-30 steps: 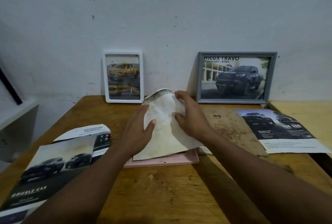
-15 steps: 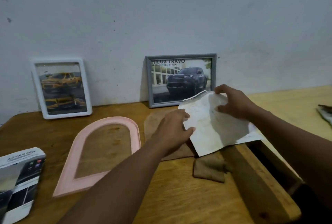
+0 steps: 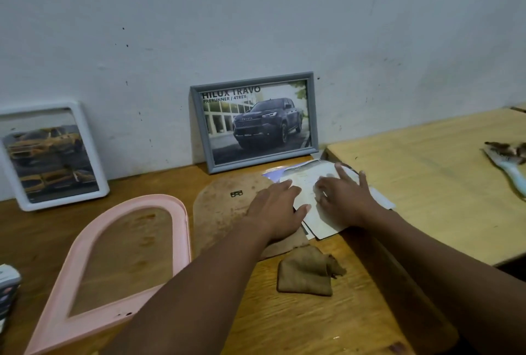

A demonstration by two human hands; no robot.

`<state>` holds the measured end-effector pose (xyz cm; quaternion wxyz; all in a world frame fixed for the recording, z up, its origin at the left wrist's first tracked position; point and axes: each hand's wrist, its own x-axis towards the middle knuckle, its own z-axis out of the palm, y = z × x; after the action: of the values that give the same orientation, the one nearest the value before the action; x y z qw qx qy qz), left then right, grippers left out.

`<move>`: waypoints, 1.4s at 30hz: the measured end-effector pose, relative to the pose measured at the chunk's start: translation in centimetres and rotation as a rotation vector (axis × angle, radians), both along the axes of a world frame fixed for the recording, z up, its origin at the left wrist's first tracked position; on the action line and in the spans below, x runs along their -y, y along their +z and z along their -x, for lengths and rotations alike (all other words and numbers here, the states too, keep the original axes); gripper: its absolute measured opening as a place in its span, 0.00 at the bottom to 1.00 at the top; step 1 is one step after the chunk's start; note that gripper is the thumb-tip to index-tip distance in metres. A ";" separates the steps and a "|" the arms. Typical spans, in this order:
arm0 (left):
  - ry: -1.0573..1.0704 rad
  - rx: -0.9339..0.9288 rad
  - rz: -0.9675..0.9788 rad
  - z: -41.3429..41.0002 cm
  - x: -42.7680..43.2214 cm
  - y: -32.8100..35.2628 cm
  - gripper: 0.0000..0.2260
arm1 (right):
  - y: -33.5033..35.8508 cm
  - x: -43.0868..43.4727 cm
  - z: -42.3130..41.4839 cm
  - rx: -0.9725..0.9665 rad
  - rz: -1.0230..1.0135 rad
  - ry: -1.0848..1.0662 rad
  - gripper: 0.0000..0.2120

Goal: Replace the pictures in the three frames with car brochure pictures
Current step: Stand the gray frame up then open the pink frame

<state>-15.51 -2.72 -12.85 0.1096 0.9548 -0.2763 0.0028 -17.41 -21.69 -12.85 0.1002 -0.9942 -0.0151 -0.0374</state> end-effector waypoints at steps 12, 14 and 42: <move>-0.010 -0.088 0.057 0.6 -2.2 0.3 0.26 | 1.7 -2.4 0.5 -0.022 -0.096 -0.065 0.19; 0.007 -0.077 0.089 0.9 -3.1 0.8 0.27 | 2.5 -3.1 0.6 -0.005 -0.127 -0.054 0.19; 0.910 0.034 0.260 17.8 -43.6 0.5 0.25 | 2.6 -47.8 6.7 -0.194 -0.169 0.742 0.33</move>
<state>-33.31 40.88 -12.34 0.2111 0.9571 0.1712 0.1007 -24.11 26.07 -10.27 0.1893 -0.9083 -0.3609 0.0945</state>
